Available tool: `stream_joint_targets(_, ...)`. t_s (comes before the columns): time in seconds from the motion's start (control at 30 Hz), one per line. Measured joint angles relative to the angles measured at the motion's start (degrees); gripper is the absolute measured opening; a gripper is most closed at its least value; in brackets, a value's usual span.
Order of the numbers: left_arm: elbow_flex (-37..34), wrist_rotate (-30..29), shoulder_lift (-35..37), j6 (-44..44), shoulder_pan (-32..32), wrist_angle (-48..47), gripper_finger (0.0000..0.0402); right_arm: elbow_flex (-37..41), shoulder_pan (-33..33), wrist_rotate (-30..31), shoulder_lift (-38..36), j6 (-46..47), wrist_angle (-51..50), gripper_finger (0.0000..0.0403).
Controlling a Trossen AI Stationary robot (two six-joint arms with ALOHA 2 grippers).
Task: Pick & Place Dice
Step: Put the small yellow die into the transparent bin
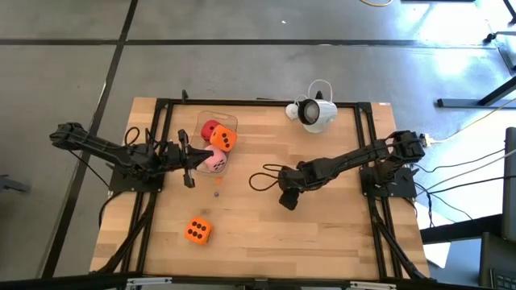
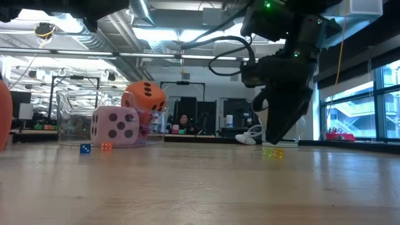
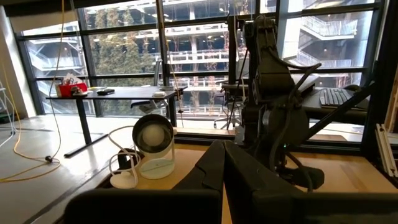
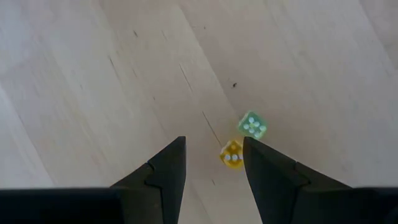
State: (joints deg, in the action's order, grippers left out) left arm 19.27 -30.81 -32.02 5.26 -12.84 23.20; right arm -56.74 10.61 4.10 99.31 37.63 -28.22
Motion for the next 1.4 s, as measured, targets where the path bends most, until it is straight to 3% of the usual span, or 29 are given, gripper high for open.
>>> stream_joint_targets(0.43, 0.0, 0.0, 0.0, 0.0, 0.0, -0.3, 0.0004, 1.1, 0.0, 4.5, 0.4, 1.0, 1.3, 0.0160)
stream_joint_targets(1.4, 0.0, 0.0, 0.0, 0.0, 0.0, -0.5, 0.0004, 0.9, 1.7, 3.5, 4.0, 0.8, 1.7, 0.0160)
